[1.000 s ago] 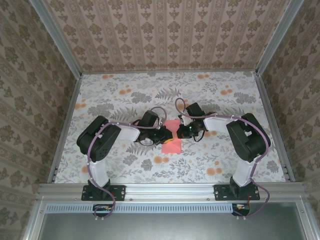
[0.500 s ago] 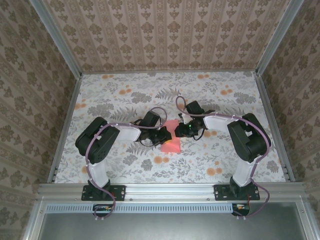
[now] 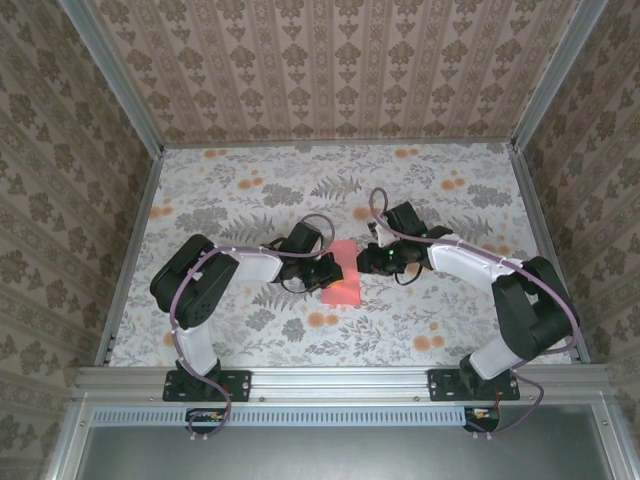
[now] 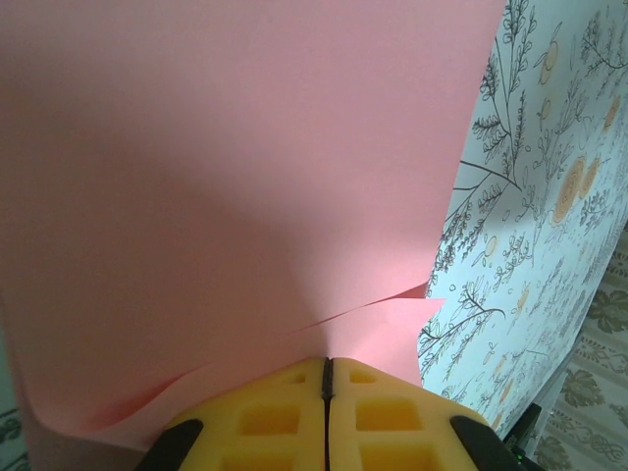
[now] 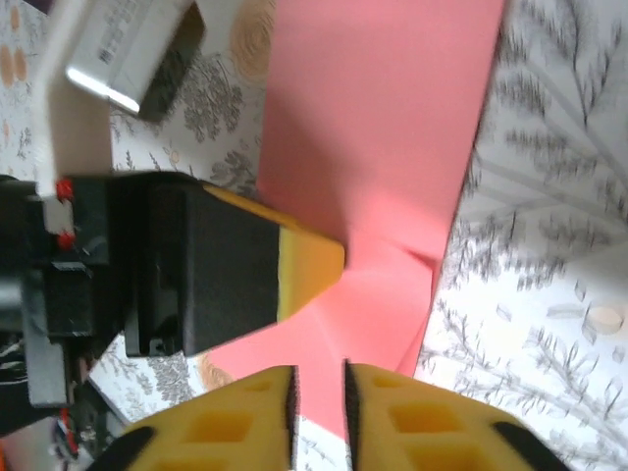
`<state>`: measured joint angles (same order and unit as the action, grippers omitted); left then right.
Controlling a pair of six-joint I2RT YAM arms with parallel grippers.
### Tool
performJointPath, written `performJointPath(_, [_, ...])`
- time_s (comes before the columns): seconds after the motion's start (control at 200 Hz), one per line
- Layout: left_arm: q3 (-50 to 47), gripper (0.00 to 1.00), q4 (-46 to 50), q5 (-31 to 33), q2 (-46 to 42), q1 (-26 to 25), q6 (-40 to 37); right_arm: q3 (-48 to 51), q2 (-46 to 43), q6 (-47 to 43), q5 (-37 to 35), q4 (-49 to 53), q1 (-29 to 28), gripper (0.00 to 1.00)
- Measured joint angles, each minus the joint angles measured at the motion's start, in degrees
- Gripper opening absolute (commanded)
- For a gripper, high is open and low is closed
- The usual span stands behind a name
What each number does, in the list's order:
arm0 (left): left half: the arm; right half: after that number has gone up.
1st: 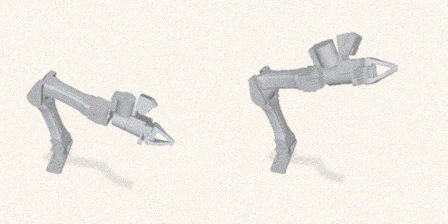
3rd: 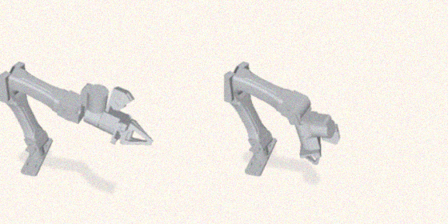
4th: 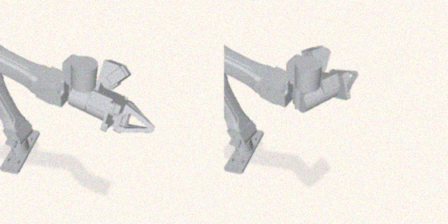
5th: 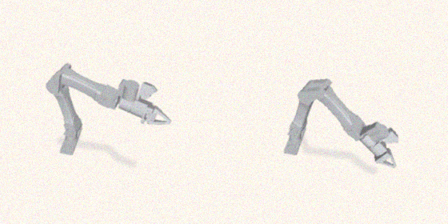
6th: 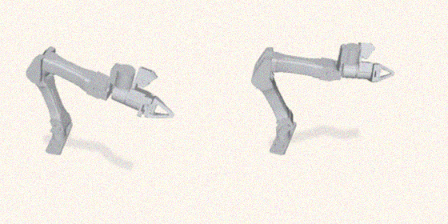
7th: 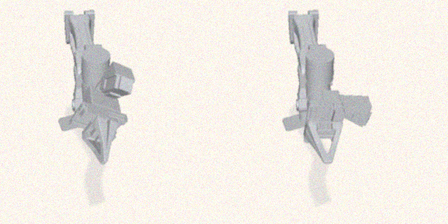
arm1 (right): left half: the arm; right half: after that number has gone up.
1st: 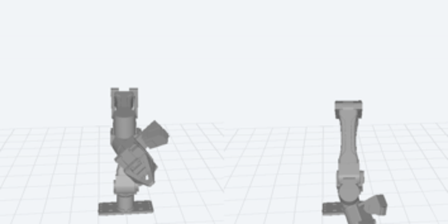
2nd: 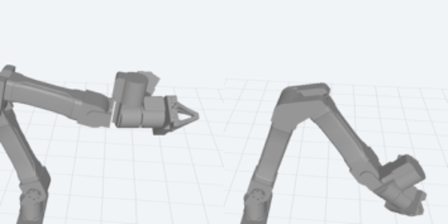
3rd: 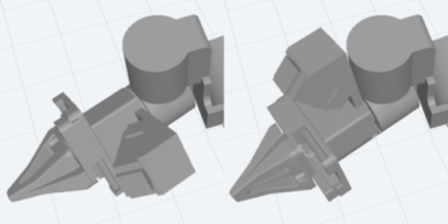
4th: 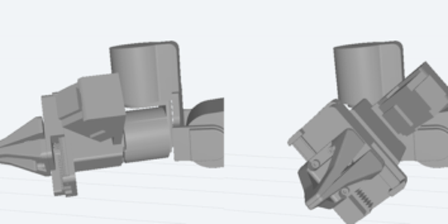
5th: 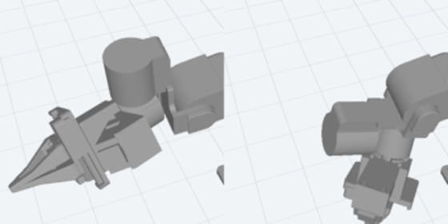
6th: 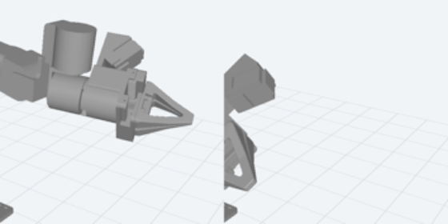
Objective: Fold a paper plane with a square sheet of paper (pick it up from the middle)
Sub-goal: Fold the triangle a second time at the center of the table.
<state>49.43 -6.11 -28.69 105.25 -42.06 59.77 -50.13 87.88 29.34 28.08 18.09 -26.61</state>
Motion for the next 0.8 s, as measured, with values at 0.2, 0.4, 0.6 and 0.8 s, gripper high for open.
performJointPath(0.2, [0.11,0.05,0.35,0.68,-0.22,-0.28,0.0,2.64,-0.57,3.56,0.37,0.37,-5.11,0.03])
performJointPath(0.4, [0.11,0.05,0.37,0.72,-0.22,-0.28,0.0,1.75,2.08,5.62,-0.5,0.02,-8.85,0.01])
performJointPath(0.6, [0.09,0.05,0.37,0.85,-0.26,-0.31,0.0,-0.04,6.97,6.29,-2.51,-0.02,-10.54,0.01])
performJointPath(0.8, [0.07,0.04,0.37,1.05,-0.28,-0.35,0.02,-0.11,7.8,6.51,-5.01,0.42,-10.62,0.01])
